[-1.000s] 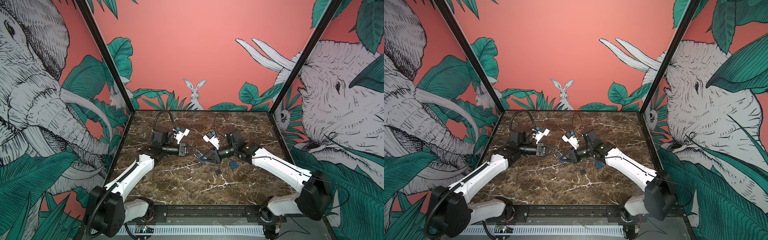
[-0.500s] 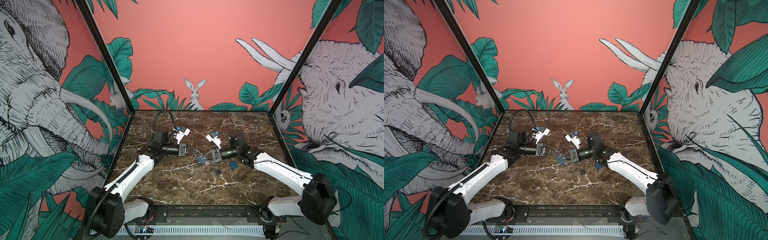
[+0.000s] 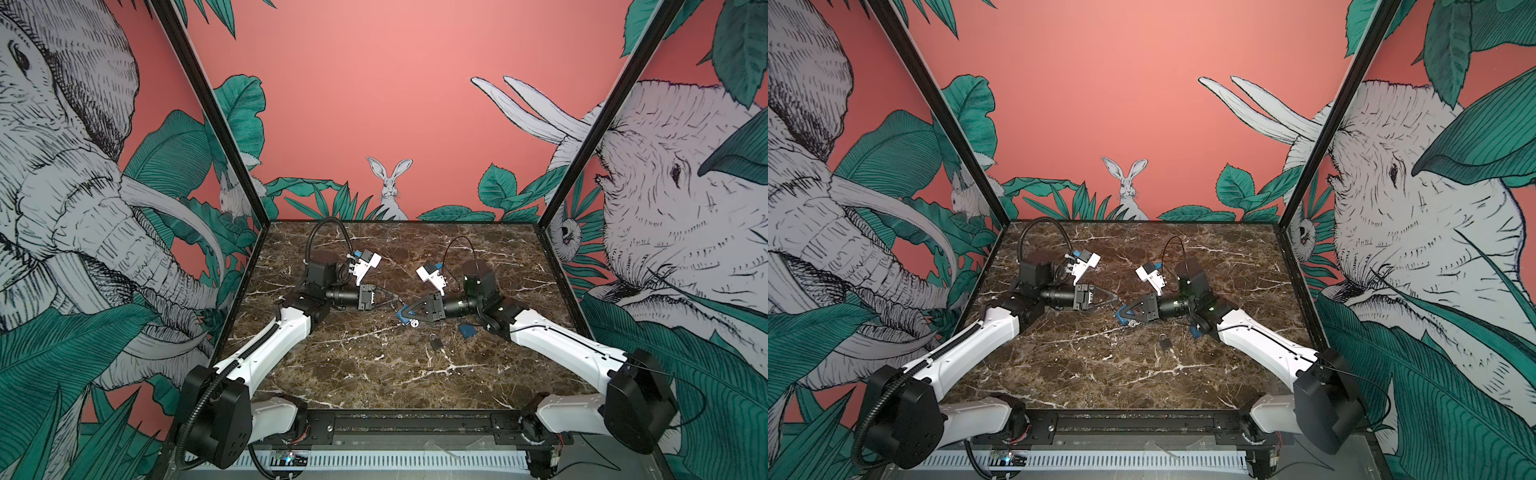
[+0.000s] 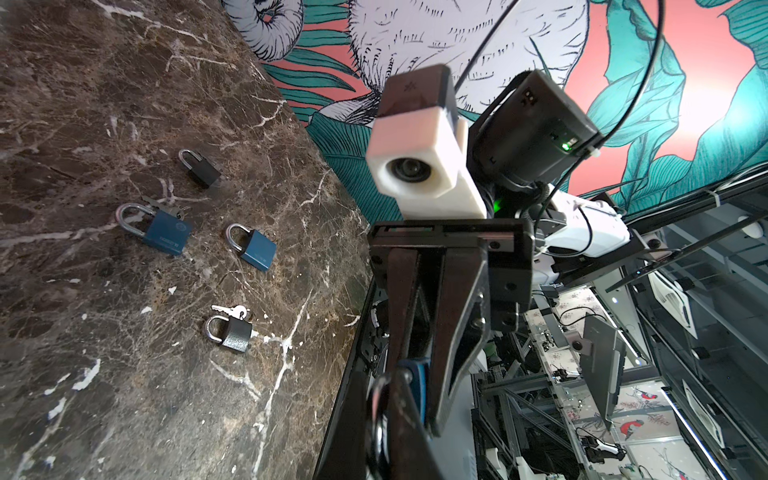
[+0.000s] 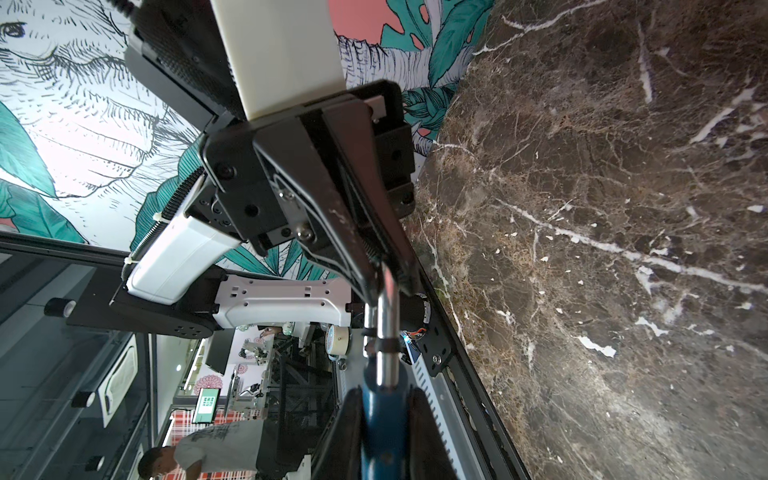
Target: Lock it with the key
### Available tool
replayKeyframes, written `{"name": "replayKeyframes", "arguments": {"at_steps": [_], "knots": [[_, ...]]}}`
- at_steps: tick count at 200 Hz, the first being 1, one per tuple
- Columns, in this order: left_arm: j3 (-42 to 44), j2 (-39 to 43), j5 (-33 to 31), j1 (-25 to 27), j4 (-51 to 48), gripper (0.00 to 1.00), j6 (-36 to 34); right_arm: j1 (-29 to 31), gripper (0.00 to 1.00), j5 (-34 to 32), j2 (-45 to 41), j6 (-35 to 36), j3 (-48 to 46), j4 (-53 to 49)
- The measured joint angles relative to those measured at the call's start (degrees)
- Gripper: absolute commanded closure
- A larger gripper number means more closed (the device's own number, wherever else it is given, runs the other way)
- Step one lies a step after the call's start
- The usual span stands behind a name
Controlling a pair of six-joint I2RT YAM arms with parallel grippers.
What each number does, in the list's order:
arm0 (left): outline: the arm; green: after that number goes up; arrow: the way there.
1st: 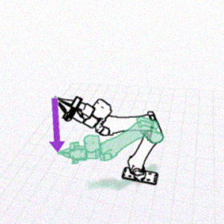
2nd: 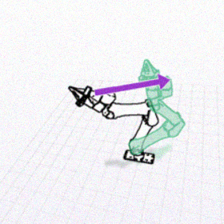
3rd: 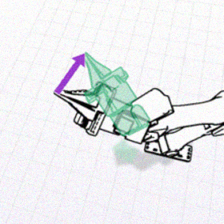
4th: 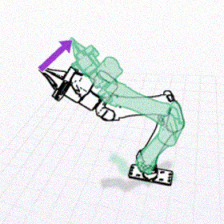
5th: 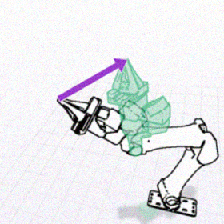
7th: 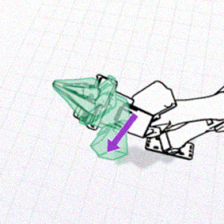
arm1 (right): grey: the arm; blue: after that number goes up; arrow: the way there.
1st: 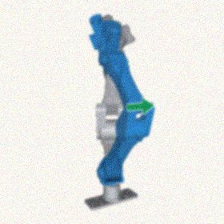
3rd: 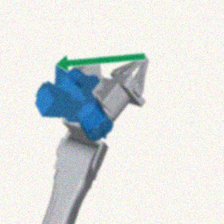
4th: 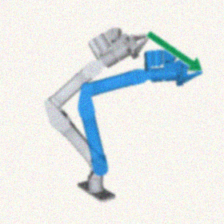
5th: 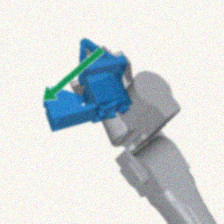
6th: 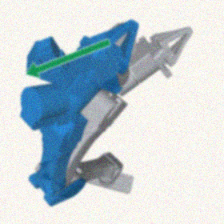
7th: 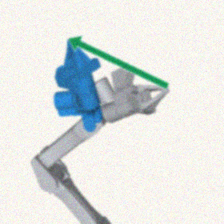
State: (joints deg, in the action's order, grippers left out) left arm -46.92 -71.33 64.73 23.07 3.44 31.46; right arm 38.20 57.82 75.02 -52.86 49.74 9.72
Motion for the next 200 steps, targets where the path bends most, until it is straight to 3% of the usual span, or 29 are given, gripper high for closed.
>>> {"name": "replayKeyframes", "arguments": {"at_steps": [74,200], "knots": [[3.06,1.31,-2.6,0.39,5.44,1.0,0.87,0.0,1.0,-0.15,0.02,-4.39,-0.76,2.97],[10.16,5.57,-11.63,3.61,15.69,1.0,6.62,-0.28,1.0,-0.11,0.13,-5.25,-0.85,2.75]]}}
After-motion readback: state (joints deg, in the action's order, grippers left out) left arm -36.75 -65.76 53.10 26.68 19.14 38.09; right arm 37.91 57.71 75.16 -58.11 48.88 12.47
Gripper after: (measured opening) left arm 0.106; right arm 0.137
